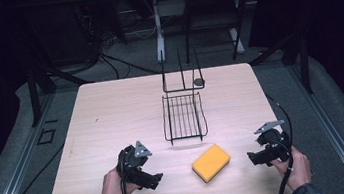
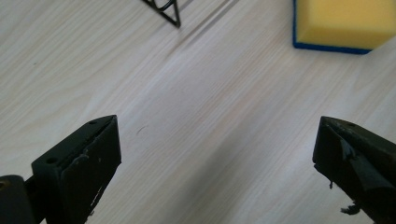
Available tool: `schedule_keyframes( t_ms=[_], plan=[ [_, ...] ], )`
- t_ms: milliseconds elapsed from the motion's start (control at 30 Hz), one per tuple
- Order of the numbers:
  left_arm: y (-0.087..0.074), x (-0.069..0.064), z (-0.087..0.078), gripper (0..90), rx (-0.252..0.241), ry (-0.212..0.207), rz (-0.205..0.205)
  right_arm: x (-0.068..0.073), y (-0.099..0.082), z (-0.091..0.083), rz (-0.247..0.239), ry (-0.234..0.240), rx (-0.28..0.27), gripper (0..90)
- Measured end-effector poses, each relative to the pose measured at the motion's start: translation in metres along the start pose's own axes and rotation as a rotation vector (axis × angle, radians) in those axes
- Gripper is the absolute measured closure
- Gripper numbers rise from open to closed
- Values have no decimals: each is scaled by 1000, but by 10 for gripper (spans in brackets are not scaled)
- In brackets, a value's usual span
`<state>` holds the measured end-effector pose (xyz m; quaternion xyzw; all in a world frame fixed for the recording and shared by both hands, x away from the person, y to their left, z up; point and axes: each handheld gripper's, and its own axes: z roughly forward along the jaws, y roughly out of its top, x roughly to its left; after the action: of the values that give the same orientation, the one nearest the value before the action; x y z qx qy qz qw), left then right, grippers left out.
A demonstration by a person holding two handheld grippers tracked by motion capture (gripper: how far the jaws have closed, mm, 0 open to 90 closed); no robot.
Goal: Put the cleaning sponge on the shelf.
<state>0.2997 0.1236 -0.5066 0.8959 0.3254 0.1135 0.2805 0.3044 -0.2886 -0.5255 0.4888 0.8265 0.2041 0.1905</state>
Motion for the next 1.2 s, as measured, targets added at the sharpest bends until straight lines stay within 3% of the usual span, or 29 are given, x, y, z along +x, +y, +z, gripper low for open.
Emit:
schedule_keyframes(
  t_ms=[300,433,667,833,1200],
  plan=[
    [19,-22,7,6,-6,-54,49,-1,0,0,9,7,1,90],
    [27,-36,18,6,30,-83,105,-2,0,2,7,10,7,91],
    [43,-47,23,14,37,-117,150,-2,-1,1,10,8,6,93],
    [59,-64,31,6,49,-153,197,-2,-1,0,7,8,6,94],
    [80,-81,56,6,93,-183,235,-2,-2,0,5,9,1,96]
  ],
)
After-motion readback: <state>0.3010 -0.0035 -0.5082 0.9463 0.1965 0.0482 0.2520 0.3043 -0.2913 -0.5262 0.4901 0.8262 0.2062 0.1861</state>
